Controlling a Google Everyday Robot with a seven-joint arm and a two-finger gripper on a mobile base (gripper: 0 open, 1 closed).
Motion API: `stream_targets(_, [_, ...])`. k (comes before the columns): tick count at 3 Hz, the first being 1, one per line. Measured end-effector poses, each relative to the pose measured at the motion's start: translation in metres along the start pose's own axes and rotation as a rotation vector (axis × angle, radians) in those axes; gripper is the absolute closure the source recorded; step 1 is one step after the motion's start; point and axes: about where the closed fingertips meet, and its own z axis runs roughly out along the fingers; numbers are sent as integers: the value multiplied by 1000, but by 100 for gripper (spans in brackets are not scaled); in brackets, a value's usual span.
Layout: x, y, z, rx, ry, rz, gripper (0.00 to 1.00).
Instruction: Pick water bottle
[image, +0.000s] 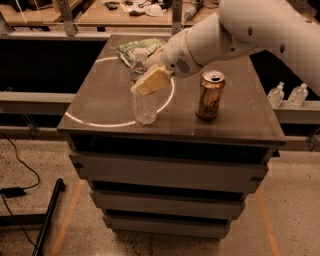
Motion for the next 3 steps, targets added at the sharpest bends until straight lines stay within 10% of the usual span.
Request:
stream_targets(2, [4,-9,4,-7,-58,43,95])
stream_targets(3, [-12,-7,-9,4,-102,22,100])
